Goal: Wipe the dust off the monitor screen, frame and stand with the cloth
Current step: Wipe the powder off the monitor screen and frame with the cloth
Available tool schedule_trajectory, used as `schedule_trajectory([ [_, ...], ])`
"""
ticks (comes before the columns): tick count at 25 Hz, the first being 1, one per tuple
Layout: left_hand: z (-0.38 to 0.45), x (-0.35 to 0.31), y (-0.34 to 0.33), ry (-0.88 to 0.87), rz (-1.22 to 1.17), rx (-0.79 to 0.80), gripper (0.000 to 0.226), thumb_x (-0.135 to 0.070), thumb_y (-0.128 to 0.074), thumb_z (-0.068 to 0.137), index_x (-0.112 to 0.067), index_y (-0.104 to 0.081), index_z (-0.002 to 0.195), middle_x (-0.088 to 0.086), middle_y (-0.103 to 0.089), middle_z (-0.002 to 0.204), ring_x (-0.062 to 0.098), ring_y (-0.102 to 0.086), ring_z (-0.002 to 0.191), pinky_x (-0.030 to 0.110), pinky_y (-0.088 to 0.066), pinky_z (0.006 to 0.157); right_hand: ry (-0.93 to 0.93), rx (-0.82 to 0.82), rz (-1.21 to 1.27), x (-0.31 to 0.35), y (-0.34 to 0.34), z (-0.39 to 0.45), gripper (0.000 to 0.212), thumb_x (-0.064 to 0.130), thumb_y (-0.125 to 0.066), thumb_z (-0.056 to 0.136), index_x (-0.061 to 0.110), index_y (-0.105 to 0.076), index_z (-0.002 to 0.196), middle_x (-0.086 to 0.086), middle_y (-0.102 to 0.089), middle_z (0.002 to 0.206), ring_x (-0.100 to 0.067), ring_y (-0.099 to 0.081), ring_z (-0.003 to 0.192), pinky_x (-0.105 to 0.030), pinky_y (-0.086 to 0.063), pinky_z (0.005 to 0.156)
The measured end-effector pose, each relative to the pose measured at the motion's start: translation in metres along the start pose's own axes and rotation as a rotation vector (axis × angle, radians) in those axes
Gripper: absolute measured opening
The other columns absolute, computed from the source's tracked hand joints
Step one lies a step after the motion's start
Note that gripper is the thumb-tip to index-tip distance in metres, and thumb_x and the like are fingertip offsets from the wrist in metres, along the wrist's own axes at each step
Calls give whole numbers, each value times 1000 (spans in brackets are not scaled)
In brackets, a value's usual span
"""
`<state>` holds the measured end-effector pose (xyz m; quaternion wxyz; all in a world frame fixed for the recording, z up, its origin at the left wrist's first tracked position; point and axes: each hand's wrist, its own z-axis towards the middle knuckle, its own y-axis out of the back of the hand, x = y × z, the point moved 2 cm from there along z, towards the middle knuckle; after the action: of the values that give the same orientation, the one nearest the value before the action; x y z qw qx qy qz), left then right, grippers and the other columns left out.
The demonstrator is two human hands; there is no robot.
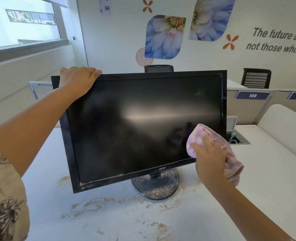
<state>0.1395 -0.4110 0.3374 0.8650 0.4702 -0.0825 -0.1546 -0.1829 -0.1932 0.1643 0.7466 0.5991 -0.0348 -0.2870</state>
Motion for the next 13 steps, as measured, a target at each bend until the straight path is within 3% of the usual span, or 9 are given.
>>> schedule_trajectory([
  [2,1,0,-1,-3,-1,-13,54,-45,-18,97,-15,-60,112,20,-63,110,42,-52,102,49,-31,91,115,-34,232,43,4,-16,39,30,-43,95,38,-40,133,-8,-33,144,-38,-35,127,-55,-37,98],
  [5,1,0,-1,-11,5,-20,54,-45,-18,97,-15,-60,114,22,-62,114,43,-50,106,49,-31,91,135,274,527,95,-15,-47,53,43,-44,96,38,-24,145,-6,-22,153,-34,-24,138,-52,-27,108],
  [6,1,1,-1,-10,3,-21,55,-46,-18,97,-15,-60,114,22,-62,115,44,-50,106,49,-31,91,148,293,561,97,-20,-51,55,40,-47,95,37,-24,146,-6,-20,154,-34,-22,138,-52,-26,109],
  [9,3,3,-3,0,12,-14,55,-47,-18,97,-15,-60,115,22,-61,115,44,-50,107,49,-30,90,264,80,449,69,-30,-43,49,22,-54,88,33,-45,135,-10,-34,141,-36,-30,127,-50,-35,99],
  [13,3,4,-4,-16,37,-54,55,-47,-19,97,-17,-61,114,21,-64,111,43,-51,103,47,-30,88,136,91,292,18,-38,-16,33,20,-53,86,27,-55,118,-8,-45,123,-32,-42,112,-46,-43,84],
])
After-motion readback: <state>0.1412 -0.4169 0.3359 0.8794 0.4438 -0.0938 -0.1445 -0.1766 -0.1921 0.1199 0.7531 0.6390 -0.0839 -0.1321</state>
